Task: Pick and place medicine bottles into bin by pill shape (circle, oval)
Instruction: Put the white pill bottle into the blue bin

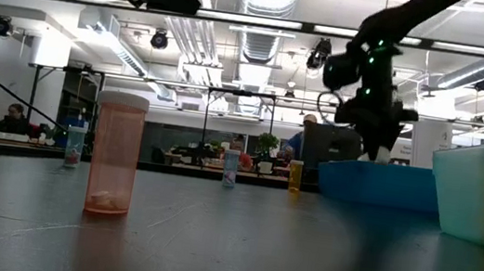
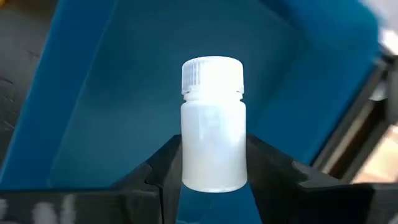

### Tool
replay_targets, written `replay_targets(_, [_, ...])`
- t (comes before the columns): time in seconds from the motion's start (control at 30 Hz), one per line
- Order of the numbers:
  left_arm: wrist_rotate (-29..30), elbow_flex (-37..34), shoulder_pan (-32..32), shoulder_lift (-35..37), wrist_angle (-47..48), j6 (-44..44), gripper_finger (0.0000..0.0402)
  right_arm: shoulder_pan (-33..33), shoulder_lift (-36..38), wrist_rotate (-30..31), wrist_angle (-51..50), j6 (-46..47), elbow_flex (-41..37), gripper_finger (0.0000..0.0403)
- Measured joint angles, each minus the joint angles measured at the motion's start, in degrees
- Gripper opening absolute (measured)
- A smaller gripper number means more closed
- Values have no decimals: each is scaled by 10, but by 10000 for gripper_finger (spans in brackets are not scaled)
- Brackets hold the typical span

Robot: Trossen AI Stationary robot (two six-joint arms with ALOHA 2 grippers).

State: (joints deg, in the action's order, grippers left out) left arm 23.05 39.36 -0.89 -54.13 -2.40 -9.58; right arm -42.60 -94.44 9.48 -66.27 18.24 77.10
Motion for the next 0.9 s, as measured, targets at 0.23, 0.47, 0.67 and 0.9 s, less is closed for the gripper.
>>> replay_targets(0.23, [0, -19, 0, 35, -1, 1, 183, -9, -58, -5, 37, -3, 4, 144])
replay_targets(0.47, [0, -22, 0, 49, -1, 2, 183, -8, -80, 0, 100, 25, 3, 145])
replay_targets(0.67, [0, -22, 0, 46, -2, 2, 183, -8, -82, 11, 138, 43, 0, 147])
replay_targets(0.9, [0, -22, 0, 46, -1, 2, 183, -8, -82, 10, 155, 43, -3, 153])
